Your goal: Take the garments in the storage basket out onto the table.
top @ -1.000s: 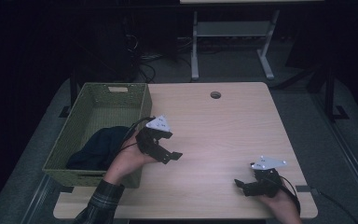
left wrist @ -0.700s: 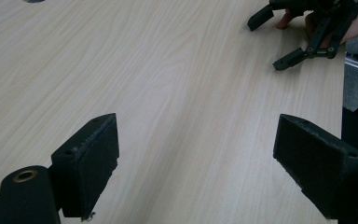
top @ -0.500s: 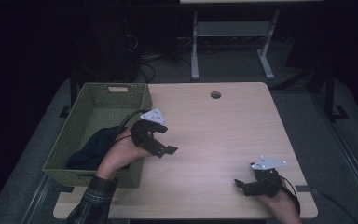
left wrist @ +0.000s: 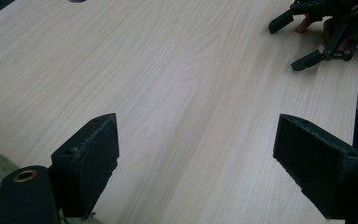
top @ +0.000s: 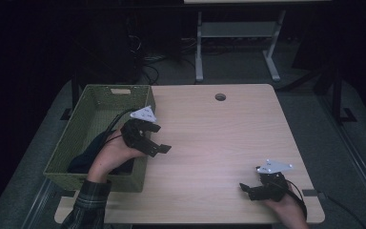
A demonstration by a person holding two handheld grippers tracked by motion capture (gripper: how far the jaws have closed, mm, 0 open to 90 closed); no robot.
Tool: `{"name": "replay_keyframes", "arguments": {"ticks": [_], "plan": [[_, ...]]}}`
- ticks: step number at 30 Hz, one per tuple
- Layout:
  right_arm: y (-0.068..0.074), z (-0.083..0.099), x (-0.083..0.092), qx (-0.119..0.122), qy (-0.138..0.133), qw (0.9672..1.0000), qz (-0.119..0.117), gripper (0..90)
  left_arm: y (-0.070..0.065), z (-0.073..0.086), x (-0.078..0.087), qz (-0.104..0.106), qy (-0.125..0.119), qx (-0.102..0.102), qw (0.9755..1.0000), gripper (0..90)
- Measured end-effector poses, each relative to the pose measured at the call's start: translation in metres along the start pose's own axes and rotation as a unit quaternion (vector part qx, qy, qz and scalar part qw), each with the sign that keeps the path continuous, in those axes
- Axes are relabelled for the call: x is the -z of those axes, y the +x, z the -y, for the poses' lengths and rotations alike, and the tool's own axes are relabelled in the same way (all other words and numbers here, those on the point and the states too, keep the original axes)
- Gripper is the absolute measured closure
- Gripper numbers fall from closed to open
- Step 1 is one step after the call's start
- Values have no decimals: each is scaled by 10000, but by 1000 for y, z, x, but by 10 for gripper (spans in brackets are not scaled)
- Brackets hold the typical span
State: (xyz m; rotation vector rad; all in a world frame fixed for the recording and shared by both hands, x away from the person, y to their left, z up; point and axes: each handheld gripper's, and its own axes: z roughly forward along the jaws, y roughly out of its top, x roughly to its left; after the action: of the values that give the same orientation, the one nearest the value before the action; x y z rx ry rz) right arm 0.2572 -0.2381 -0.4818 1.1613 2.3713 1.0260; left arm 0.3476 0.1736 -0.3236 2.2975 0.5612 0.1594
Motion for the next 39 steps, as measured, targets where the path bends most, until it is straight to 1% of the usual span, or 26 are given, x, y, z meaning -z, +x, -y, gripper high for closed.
{"name": "replay_keyframes", "arguments": {"ticks": [9,11,12,14,16,17,19,21,25,26,31,33,35,38,39], "plan": [[0,0,0,5,2,10000,0,90,5,5,13,-197,21,55,9998,140],[0,0,0,8,2,10000,0,91,6,6,15,-222,18,102,9997,139],[0,0,0,6,4,10000,0,90,7,7,16,-245,19,86,9997,140],[0,0,0,8,1,10000,0,90,9,8,20,-324,49,111,9994,139],[0,0,0,0,6,10000,-2,90,10,9,23,-380,28,138,9992,139],[0,0,0,-1,5,10000,-1,90,12,11,28,-423,30,134,9990,140],[0,0,0,5,1,10000,-1,90,12,12,29,-439,10,173,9989,140],[0,0,0,8,4,10000,1,90,14,14,34,-469,2,200,9987,139],[0,0,0,4,0,10000,-1,90,17,17,40,-518,13,152,9985,140],[0,0,0,-3,4,10000,-2,90,17,18,41,-540,22,172,9984,139],[0,0,0,-2,4,10000,-2,90,22,24,50,-690,31,247,9973,139],[0,0,0,-1,3,10000,-2,90,25,28,56,-815,89,271,9963,139],[0,0,0,-1,3,10000,-2,90,26,29,58,-846,97,297,9959,140],[0,0,0,-3,4,10000,-2,90,30,33,63,-966,122,327,9947,140],[0,0,0,-2,3,10000,-2,91,32,36,66,-1024,132,375,9939,140]]}}
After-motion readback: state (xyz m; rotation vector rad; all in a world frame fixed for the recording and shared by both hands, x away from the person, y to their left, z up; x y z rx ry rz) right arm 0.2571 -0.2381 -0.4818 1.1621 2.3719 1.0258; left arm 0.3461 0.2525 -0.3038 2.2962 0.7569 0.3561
